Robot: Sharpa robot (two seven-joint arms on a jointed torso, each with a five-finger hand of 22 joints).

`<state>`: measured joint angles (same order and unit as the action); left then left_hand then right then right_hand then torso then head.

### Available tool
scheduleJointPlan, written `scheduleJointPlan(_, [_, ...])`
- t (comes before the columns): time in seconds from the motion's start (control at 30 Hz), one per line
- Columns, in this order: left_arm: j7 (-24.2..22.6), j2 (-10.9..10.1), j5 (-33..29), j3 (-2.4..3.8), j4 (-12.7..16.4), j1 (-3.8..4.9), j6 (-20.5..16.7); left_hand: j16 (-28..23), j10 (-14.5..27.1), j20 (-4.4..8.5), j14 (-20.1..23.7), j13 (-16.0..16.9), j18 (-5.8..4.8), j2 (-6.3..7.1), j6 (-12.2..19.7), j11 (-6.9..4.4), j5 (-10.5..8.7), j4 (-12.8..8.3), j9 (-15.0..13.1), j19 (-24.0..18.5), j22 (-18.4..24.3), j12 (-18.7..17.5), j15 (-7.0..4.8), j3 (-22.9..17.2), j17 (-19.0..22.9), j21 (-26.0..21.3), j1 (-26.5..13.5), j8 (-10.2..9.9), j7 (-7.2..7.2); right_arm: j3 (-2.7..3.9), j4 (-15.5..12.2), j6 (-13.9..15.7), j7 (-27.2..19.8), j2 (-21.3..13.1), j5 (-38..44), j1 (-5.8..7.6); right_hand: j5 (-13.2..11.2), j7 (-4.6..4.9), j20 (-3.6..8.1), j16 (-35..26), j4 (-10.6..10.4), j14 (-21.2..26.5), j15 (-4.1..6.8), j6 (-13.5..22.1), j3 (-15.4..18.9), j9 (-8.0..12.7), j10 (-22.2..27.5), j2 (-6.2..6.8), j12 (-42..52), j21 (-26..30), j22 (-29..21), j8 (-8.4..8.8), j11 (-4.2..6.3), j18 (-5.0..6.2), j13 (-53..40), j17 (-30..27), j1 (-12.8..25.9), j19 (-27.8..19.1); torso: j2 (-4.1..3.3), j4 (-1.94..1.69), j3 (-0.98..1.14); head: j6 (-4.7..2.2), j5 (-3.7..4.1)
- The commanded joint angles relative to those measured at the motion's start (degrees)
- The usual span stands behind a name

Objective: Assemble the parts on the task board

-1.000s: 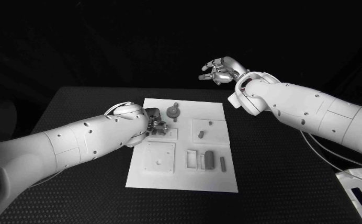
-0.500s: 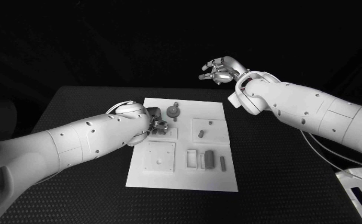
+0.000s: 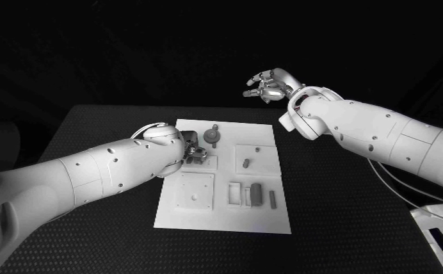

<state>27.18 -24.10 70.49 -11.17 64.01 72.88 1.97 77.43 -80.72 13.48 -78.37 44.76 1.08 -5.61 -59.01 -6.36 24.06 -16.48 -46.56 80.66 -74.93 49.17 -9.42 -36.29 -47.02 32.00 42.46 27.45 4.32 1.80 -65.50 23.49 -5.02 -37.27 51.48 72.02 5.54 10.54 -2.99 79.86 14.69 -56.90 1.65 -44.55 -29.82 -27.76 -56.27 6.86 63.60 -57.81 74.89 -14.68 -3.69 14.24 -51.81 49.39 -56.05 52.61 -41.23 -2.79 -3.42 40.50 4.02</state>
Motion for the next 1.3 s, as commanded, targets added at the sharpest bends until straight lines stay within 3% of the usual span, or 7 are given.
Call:
scheduleJointPlan(0.03, [-1.8,0.8,-0.4,-0.3,0.8,-0.72,1.8,0.5,0.2,0.3,3.0,-0.2,0.88,-0.32,-7.5,-0.64,-2.13,0.9,0.0,0.7,-1.1,0.4,-3.14,-0.4,0.3,0.3,-0.4,-0.2,-5.09,0.04,0.0,-0.7,-0.2,0.0,0.0,0.01,-0.1,0.33,-0.14,0.3,-0.1,0.4,-0.08,-0.3,0.4,0.1,8.6,-0.53,0.4,0.1,0.1,-0.29,-0.85,0.76,0.1,-0.1,0.2,-0.3,0.0,0.0,-0.02,0.04,0.05])
scheduleJointPlan(0.43, [-2.0,0.8,-0.5,-0.3,0.8,-0.74,1.5,1.0,0.4,0.36,3.3,-0.6,0.98,1.09,-7.6,-0.71,-4.99,2.1,-0.1,0.5,-1.1,0.7,-3.23,1.6,1.1,0.2,-2.2,-0.5,-5.11,0.04,0.1,-0.8,-0.2,0.2,0.0,0.0,-0.1,0.34,-0.17,0.3,-0.3,0.5,-0.1,-0.3,0.5,0.2,8.6,-0.5,0.4,0.2,0.1,-0.29,-0.86,0.76,0.2,-0.1,0.5,-0.3,-0.01,-0.05,-0.04,0.12,0.18])
scheduleJointPlan(0.53, [-2.0,0.9,-0.6,-0.3,0.8,-0.75,1.4,1.2,0.5,0.41,3.4,-0.8,1.07,1.91,-7.6,-0.73,-8.65,2.6,-0.2,0.5,-1.0,0.9,-3.29,2.1,1.6,0.2,-2.3,-0.6,-5.16,0.04,0.2,-0.8,-0.3,0.2,0.0,0.0,-0.1,0.35,-0.17,0.3,-0.3,0.5,-0.1,-0.2,0.5,0.2,8.6,-0.49,0.4,0.2,0.1,-0.29,-0.87,0.76,0.2,-0.1,0.5,-0.3,-0.01,-0.03,-0.03,0.17,0.2])
scheduleJointPlan(0.57, [-2.0,0.9,-0.7,-0.3,0.7,-0.75,1.3,1.3,0.5,0.41,3.5,-0.8,1.07,2.05,-7.6,-0.75,-8.98,2.7,-0.2,0.4,-1.0,0.9,-3.3,2.1,1.7,0.2,-2.4,-0.6,-5.15,0.03,0.2,-0.8,-0.3,0.2,0.0,0.0,-0.1,0.35,-0.17,0.3,-0.3,0.5,-0.1,-0.2,0.5,0.2,8.6,-0.49,0.4,0.2,0.1,-0.29,-0.87,0.76,0.2,-0.1,0.5,-0.3,-0.01,-0.02,-0.04,0.17,0.22])
scheduleJointPlan(1.2, [-2.0,0.4,-0.8,-0.29,0.6,-0.83,1.1,1.5,0.6,0.44,3.6,-1.1,1.14,3.77,-7.6,-0.75,-9.98,3.4,-0.3,0.4,-1.0,1.0,-3.35,2.8,2.1,0.1,-2.9,-0.8,-5.14,0.03,0.3,-0.8,-0.3,0.3,0.0,0.0,-0.1,0.36,-0.17,0.3,-0.4,0.5,-0.1,-0.2,0.5,0.2,8.6,-0.48,0.4,0.2,0.1,-0.29,-0.87,0.76,0.2,-0.2,0.6,-0.3,0.0,-0.03,-0.05,0.21,0.34])
scheduleJointPlan(1.3, [-2.0,0.2,-0.8,-0.28,0.6,-0.82,0.9,1.6,0.6,0.5,3.6,-1.1,1.2,3.05,-7.6,-0.8,-9.94,3.1,-0.4,0.4,-1.1,1.0,-3.39,2.5,2.3,0.1,-2.2,-0.9,-5.16,0.03,0.3,-0.8,-0.3,0.3,0.0,0.0,-0.1,0.36,-0.17,0.3,-0.4,0.5,-0.11,-0.2,0.5,0.2,8.7,-0.48,0.4,0.2,0.1,-0.28,-0.87,0.76,0.2,-0.2,0.6,-0.3,0.01,-0.04,-0.05,0.18,0.35])
